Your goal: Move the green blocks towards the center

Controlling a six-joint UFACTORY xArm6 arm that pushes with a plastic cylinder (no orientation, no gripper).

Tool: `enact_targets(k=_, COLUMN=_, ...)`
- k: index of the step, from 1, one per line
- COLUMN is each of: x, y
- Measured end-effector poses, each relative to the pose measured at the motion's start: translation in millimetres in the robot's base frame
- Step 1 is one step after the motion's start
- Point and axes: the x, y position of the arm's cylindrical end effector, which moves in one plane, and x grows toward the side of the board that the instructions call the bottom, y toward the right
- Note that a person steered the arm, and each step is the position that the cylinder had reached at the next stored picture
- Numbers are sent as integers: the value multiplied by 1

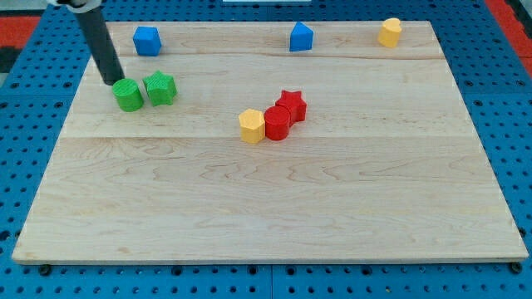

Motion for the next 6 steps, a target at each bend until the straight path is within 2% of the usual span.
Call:
enact_targets(k=2, x=33, y=-8)
enact_targets(k=5, x=21, y=127)
enact_targets(k=6, x=14, y=151)
